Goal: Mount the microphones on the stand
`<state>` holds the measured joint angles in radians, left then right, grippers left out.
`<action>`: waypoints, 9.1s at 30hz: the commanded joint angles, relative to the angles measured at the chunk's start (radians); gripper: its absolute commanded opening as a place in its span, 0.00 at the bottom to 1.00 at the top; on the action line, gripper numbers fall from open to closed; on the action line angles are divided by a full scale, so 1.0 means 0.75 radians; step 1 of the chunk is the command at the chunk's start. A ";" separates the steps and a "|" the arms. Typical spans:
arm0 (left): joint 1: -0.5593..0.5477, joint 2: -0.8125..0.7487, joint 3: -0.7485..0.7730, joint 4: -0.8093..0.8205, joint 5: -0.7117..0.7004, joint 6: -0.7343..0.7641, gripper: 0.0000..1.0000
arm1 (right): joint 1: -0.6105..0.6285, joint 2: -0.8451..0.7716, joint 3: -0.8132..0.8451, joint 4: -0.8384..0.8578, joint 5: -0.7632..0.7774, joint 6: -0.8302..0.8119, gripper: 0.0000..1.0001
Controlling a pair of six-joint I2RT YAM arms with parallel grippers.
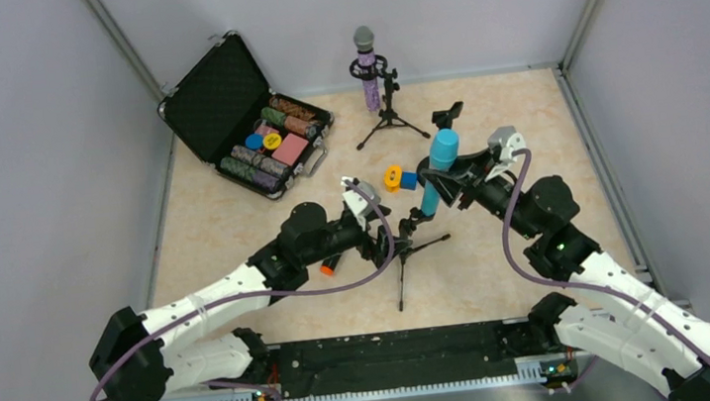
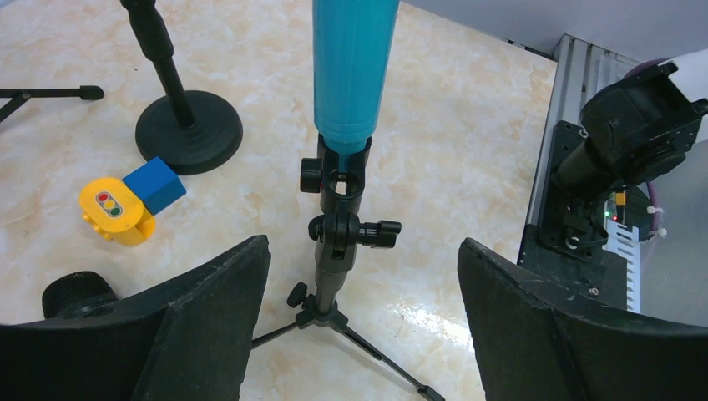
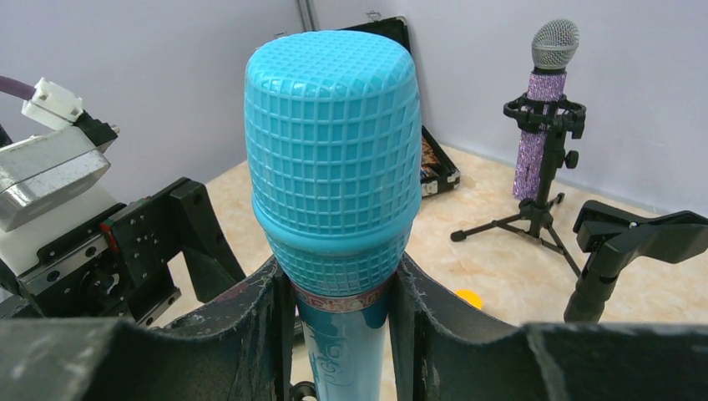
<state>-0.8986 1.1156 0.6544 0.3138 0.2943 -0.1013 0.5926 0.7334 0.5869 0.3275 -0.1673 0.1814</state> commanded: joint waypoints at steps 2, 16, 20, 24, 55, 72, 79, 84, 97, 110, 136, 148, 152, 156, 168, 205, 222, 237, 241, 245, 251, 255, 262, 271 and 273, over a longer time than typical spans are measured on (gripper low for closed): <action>-0.005 0.002 0.051 0.063 0.015 0.020 0.87 | -0.004 0.023 -0.070 -0.061 -0.053 -0.027 0.00; -0.005 0.034 0.089 0.027 0.018 0.043 0.87 | -0.003 0.059 -0.173 -0.030 -0.075 -0.023 0.00; -0.005 0.038 0.084 0.056 0.011 0.044 0.87 | -0.004 0.054 -0.196 -0.031 -0.076 -0.016 0.00; -0.005 0.060 0.096 0.059 0.022 0.054 0.87 | -0.003 0.038 -0.235 -0.012 -0.063 -0.006 0.00; -0.002 0.005 0.065 0.035 -0.141 0.005 0.87 | -0.003 0.125 -0.462 0.206 -0.050 0.095 0.00; 0.124 0.066 0.092 0.106 0.104 -0.058 0.86 | -0.003 0.086 -0.379 0.114 -0.096 0.156 0.16; 0.192 0.051 0.056 0.207 0.222 -0.087 0.86 | -0.003 -0.052 -0.291 0.029 -0.104 0.237 0.84; 0.204 0.048 0.033 0.261 0.284 -0.062 0.86 | -0.003 -0.150 -0.264 -0.034 -0.104 0.273 0.99; 0.204 0.136 0.039 0.310 0.464 0.038 0.90 | -0.003 -0.300 -0.304 -0.171 -0.110 0.355 0.99; 0.167 0.305 0.113 0.314 0.449 0.079 0.99 | -0.005 -0.340 -0.300 -0.234 -0.088 0.365 0.99; 0.151 0.501 0.315 0.000 0.415 0.217 0.31 | -0.004 -0.363 -0.299 -0.275 -0.066 0.335 0.99; 0.150 0.368 0.331 -0.052 0.311 0.190 0.00 | -0.003 -0.386 -0.366 -0.305 -0.073 0.222 0.99; 0.151 0.309 0.303 0.022 0.252 0.160 0.00 | -0.003 -0.389 -0.396 -0.278 -0.104 0.207 0.99; 0.151 0.260 0.265 0.138 0.204 0.140 0.00 | -0.003 -0.390 -0.416 -0.266 -0.120 0.178 0.99; 0.151 0.215 0.307 0.305 0.210 -0.009 0.00 | -0.003 -0.281 -0.517 -0.065 -0.177 0.152 0.97; 0.058 0.102 0.755 0.072 0.202 -0.047 0.00 | 0.128 0.473 -0.417 0.357 0.038 0.073 0.63; 0.059 0.037 0.758 0.079 0.136 -0.032 0.00 | 0.187 0.401 -0.466 0.254 0.219 0.102 0.61; 0.062 0.078 0.671 0.064 0.005 0.056 0.00 | 0.187 0.183 -0.320 0.101 0.076 0.145 0.91; 0.073 0.088 0.670 0.059 -0.013 0.052 0.00 | 0.187 0.090 -0.358 0.140 0.067 0.178 0.98; 0.102 0.108 0.667 0.064 0.007 0.039 0.00 | 0.187 0.018 -0.376 0.121 0.067 0.198 0.99; 0.194 0.146 0.669 0.116 0.105 -0.033 0.00 | 0.187 -0.026 -0.380 0.063 0.068 0.214 0.99; 0.312 0.167 0.657 0.182 0.202 -0.135 0.00 | 0.187 -0.025 -0.376 0.044 0.062 0.215 0.99; 0.469 0.156 0.637 0.181 0.226 -0.154 0.00 | 0.187 0.016 -0.372 0.067 0.047 0.218 0.99; 0.653 0.077 0.581 0.110 0.164 -0.112 0.00 | 0.187 0.078 -0.360 0.078 0.018 0.226 0.99; 0.687 0.046 0.556 0.102 0.135 -0.109 0.00 | 0.187 0.078 -0.363 0.075 0.019 0.230 0.99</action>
<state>-0.4290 1.2407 1.0817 0.2844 0.4309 -0.1879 0.7322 0.7906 0.3023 0.3511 -0.1371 0.3416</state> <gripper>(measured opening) 0.455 0.988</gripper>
